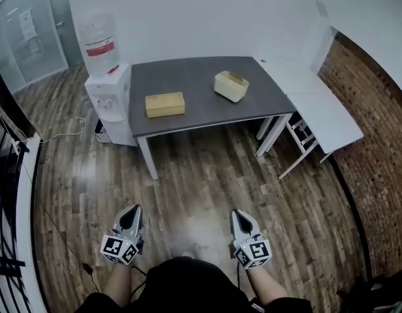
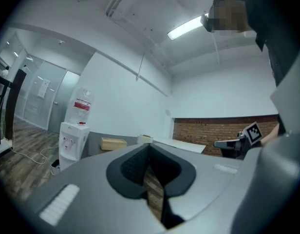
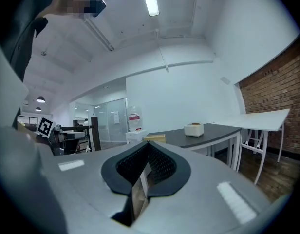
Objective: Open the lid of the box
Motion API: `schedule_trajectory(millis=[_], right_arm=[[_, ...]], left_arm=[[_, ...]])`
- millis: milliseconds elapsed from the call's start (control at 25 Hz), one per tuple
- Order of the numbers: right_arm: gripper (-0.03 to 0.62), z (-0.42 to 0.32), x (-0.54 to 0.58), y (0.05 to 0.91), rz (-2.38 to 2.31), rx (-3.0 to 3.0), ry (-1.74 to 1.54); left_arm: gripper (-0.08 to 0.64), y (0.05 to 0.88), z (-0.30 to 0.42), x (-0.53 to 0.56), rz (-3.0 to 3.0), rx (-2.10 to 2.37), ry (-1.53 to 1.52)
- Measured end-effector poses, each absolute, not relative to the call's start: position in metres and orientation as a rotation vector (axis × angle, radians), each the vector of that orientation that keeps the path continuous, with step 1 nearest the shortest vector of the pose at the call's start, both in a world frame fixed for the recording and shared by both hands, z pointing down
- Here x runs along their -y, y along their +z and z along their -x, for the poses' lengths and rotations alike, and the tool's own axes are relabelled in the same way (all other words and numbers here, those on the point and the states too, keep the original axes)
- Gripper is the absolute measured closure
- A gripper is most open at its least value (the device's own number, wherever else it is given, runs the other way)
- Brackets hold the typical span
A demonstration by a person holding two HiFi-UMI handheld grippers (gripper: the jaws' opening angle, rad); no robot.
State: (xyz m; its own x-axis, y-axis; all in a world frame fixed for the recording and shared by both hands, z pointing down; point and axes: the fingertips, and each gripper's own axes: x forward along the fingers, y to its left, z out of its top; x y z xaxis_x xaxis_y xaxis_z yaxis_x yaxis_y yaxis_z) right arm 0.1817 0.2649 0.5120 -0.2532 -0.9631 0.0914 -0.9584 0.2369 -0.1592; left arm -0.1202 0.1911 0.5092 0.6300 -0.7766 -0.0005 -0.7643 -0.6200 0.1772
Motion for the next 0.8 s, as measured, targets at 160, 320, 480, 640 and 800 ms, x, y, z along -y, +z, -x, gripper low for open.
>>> schedule_trajectory(millis=[160, 320, 480, 640, 800], right_arm=[[0.589, -0.184, -0.24, 0.512, 1.859, -2.48, -0.305], [0.589, -0.181, -0.221, 0.518, 1.827, -2.515, -0.339], [0.589, -0.177, -0.196, 0.522, 1.812, -2.522, -0.344], [0.589, -0.177, -0.165, 0.523, 1.825, -2.519, -0.331], [0.589, -0.18, -0.128, 0.516, 1.849, -2.504, -0.31]], left_arm=[[0.56, 0.506, 0.118, -0.177, -2.67, 1.333, -0.122], [0.56, 0.509, 0.121, -0.167, -2.633, 1.353, -0.134], [0.56, 0.511, 0.122, -0.148, -2.624, 1.365, -0.136], [0.56, 0.516, 0.124, -0.117, -2.641, 1.358, -0.13], [0.56, 0.511, 0.129, -0.075, -2.632, 1.37, -0.152]])
